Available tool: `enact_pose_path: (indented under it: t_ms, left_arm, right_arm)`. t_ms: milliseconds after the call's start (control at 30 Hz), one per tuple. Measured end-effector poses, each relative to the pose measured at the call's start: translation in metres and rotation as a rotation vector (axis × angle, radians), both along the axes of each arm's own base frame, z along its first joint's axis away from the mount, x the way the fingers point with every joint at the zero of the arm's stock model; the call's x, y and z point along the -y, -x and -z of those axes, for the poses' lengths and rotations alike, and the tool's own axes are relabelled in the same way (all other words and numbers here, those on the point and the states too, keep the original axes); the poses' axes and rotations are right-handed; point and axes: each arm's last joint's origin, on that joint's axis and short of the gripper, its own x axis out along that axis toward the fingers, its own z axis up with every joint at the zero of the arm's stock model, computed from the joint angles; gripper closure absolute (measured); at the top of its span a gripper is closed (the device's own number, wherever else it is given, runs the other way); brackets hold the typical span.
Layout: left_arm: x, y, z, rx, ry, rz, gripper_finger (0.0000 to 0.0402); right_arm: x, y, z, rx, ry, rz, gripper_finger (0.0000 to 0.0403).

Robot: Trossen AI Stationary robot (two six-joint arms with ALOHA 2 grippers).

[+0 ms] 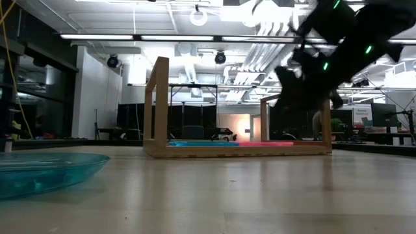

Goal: Place and stack plates onto a shelf
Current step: Stack the blue plate on top of the blue plates on the shelf

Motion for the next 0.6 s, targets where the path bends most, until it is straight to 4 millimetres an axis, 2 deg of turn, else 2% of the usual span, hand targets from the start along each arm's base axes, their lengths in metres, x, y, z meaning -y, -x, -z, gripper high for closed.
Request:
enact_pose_path:
  t_ms: [133, 200, 300, 367, 500, 600]
  left_arm:
    - [0.000, 0.000, 0.000, -0.003, 0.022, -0.002, 0.0402]
    - [0.000, 0.000, 0.000, -0.003, 0.018, -0.001, 0.0402]
    - [0.000, 0.000, 0.000, -0.003, 0.017, -0.002, 0.0402]
    - [0.000, 0.000, 0.000, -0.003, 0.017, -0.002, 0.0402]
    - [0.000, 0.000, 0.000, -0.003, 0.017, -0.011, 0.0402]
    - [0.000, 0.000, 0.000, -0.003, 0.020, -0.018, 0.0402]
  right_arm:
    - [-0.014, 0.013, -0.033, 0.097, 0.102, -0.023, 0.0240]
    - [-0.018, 0.022, -0.047, 0.137, 0.177, 0.024, 0.0271]
    - [-0.017, 0.035, -0.065, 0.157, 0.265, 0.087, 0.0343]
    - [-0.013, 0.042, -0.069, 0.120, 0.321, 0.134, 0.0386]
    - [0.001, 0.055, -0.065, 0.105, 0.358, 0.294, 0.0384]
    - [0.012, 0.064, -0.056, 0.082, 0.361, 0.387, 0.0399]
